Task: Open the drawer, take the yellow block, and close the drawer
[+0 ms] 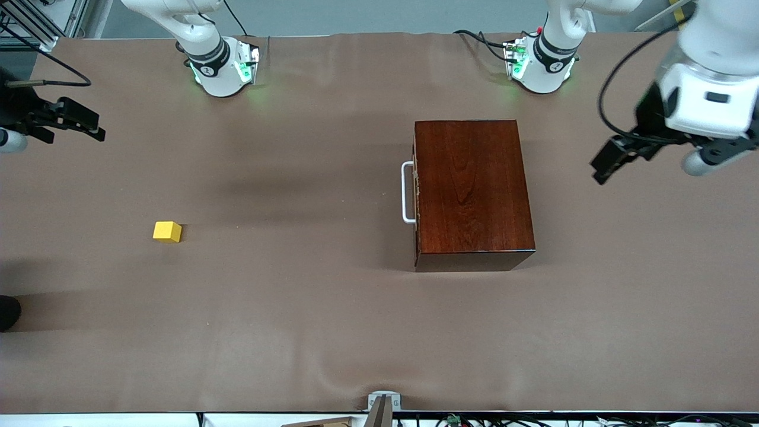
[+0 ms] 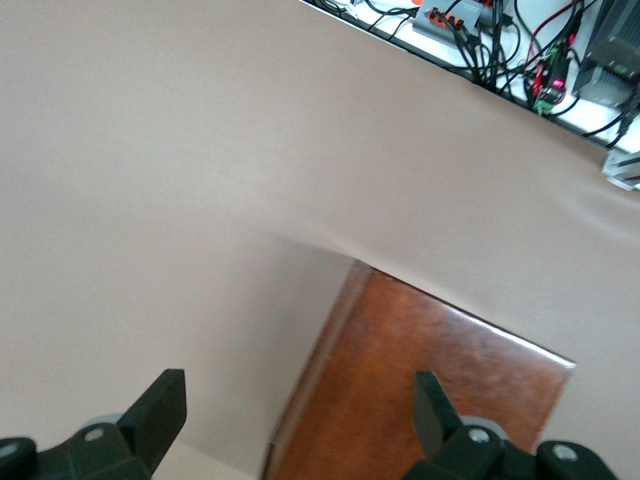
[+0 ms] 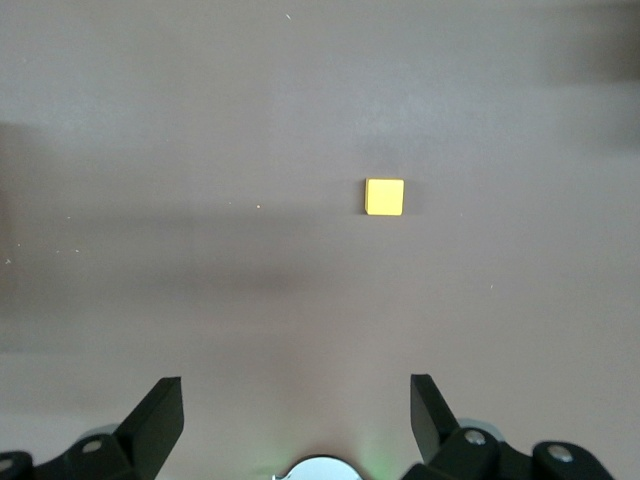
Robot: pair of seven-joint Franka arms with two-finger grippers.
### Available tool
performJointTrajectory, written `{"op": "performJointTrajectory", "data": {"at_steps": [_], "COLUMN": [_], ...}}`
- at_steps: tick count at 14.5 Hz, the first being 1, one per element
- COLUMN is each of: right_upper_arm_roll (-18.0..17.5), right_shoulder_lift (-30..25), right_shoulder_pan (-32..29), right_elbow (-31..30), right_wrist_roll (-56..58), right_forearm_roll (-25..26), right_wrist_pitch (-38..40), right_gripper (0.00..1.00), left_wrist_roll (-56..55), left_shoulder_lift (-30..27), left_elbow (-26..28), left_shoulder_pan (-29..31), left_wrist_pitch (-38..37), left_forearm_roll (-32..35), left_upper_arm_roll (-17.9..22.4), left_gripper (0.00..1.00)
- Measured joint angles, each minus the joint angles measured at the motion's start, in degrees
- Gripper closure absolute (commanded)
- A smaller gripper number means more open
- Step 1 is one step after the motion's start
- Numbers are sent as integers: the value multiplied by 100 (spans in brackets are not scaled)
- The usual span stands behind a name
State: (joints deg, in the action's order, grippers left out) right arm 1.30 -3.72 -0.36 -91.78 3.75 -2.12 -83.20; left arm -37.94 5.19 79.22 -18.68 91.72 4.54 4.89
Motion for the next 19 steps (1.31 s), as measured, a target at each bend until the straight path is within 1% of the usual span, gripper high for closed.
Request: {"op": "performJointTrajectory", "data": {"at_steps": [9,12,13,14,16,17,19], "right_upper_arm_roll": [89,278,318,330,344,351,359], "right_shoulder_lift": [0,0,0,0,0,0,0], "right_shoulder_pan": [14,144,180,189,189,189,189], "right_elbow": [0,0,0,0,0,0,0], "right_wrist_roll": [142,153,155,155,155,155,155], "right_forearm_roll": [-7,-8,-8,-8,-8,-8,-8], "right_wrist_pitch": [-11,-12,-12,-11,-11,-10,-6], "right_gripper": [0,0,0,0,0,0,0], "left_wrist_roll": [1663,2071,2263,2384,2494,2508,2532], "left_shoulder_lift": [-5,-24,-38,-52,-81,-108,-215], "left_elbow": [6,7,11,25,93,163,412], "left_shoulder_pan": [596,638,758,992,1557,1730,1941], "left_wrist_pitch": [-46,-277,-323,-368,-432,-439,-437], "left_forearm_roll": [-12,-17,-34,-54,-81,-82,-83], "left_upper_arm_roll": [-1,-35,-150,-382,-965,-1160,-1427], "left_gripper": [0,0,0,0,0,0,0]}}
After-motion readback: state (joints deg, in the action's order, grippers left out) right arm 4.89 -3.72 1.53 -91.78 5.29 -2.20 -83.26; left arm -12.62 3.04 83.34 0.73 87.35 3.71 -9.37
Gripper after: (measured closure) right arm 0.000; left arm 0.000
